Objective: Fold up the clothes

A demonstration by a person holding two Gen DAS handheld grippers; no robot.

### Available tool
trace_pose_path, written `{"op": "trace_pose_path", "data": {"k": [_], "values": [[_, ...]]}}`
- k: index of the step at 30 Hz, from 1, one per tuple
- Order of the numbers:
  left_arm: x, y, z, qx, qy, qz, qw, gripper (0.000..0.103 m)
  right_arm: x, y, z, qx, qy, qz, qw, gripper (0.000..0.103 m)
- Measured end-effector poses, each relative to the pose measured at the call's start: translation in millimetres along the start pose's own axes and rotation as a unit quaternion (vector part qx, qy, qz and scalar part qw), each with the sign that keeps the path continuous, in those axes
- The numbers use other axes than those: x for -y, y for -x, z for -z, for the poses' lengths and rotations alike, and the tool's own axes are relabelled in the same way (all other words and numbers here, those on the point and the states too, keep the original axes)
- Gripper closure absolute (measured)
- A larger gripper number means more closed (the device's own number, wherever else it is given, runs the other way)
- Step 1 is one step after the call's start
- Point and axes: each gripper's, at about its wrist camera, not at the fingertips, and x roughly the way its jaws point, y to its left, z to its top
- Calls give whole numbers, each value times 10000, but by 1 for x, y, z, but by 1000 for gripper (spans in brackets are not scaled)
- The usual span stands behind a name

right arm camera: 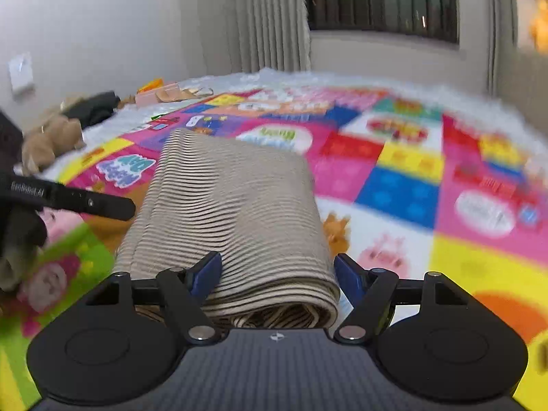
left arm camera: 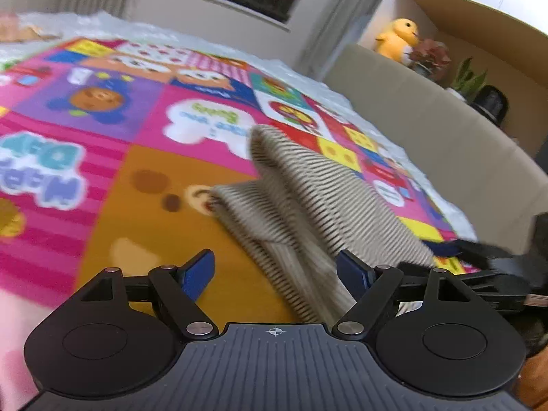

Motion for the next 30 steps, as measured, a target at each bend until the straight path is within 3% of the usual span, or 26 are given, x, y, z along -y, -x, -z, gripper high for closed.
{"op": "trace_pose_path", "data": {"k": [7, 14, 15, 18, 20, 24, 27, 30], "values": [[-6, 10, 6, -17, 54, -227, 9997, 27, -62, 29, -11, 688, 1185, -287, 9901, 30], [-6, 13, 8, 54, 83, -167, 9998, 28, -113, -16, 0, 598, 2194, -97, 9738, 30], [-7, 13, 8, 44, 93, -152, 9998, 27, -118, -22, 2, 597, 2367, -37, 9697, 37], [-11, 17, 8, 32, 96, -139, 9999, 27, -107, -29, -7, 515, 1869, -147, 9809, 68], [-14, 19, 7, 45, 98, -110, 9999, 26, -95, -22, -18, 601, 1376, -309, 9882, 79], [-17, 16, -4, 122, 224, 77, 9996, 26, -84, -8, -24, 602, 913, -729, 9913, 79], [-8, 10, -20, 285, 201, 315, 9989, 28, -90, -18, -3, 262, 1013, -825, 9911, 79], [12, 1, -36, 431, -96, 413, 9982, 32, -107, -21, 11, 353, 1394, -738, 9869, 77]]}}
